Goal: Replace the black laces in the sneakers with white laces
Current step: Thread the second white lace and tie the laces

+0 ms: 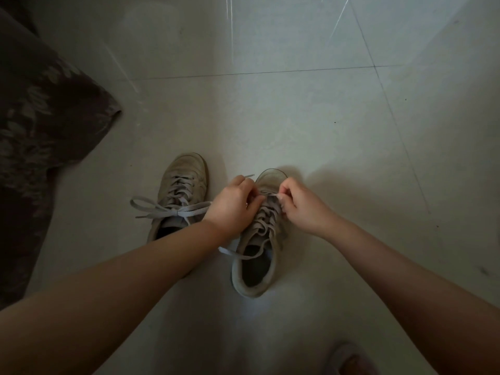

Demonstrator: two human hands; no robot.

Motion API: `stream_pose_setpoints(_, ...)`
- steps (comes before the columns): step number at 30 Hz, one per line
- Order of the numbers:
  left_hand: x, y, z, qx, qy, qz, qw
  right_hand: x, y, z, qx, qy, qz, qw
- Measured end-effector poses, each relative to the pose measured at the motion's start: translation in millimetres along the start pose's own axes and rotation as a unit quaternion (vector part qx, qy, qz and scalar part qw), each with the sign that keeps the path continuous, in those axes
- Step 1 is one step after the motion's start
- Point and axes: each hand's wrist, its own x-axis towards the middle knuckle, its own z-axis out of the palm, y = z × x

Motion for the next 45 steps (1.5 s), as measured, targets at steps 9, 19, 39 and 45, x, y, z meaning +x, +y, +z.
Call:
stream_pose_setpoints(9,-6.7,-11.1,-10.7,0.016,-0.019,0.052,0.998,-4.4,-3.9,-0.5,0.113,0.057,0.049,0.991)
stream_pose_setpoints(19,13.4,7.7,-27.3,0.103,-0.134,0.025,0.985,-25.8,1.8,20.5,-0.005,0.115,-0.001,0.993)
stream_pose_setpoints(39,3.8,1.7,-24.6,0.048,-0.161,-0.086,0.982,-19.2,-0.4,15.8,-0.031,0.082,0.022,0.996)
stream_pose_setpoints(45,-11.9,-0.7,-32.9,0.013,-0.111,0.005,0.994,-36.6,2.1,18.9,-0.005,0.162,-0.038,0.986)
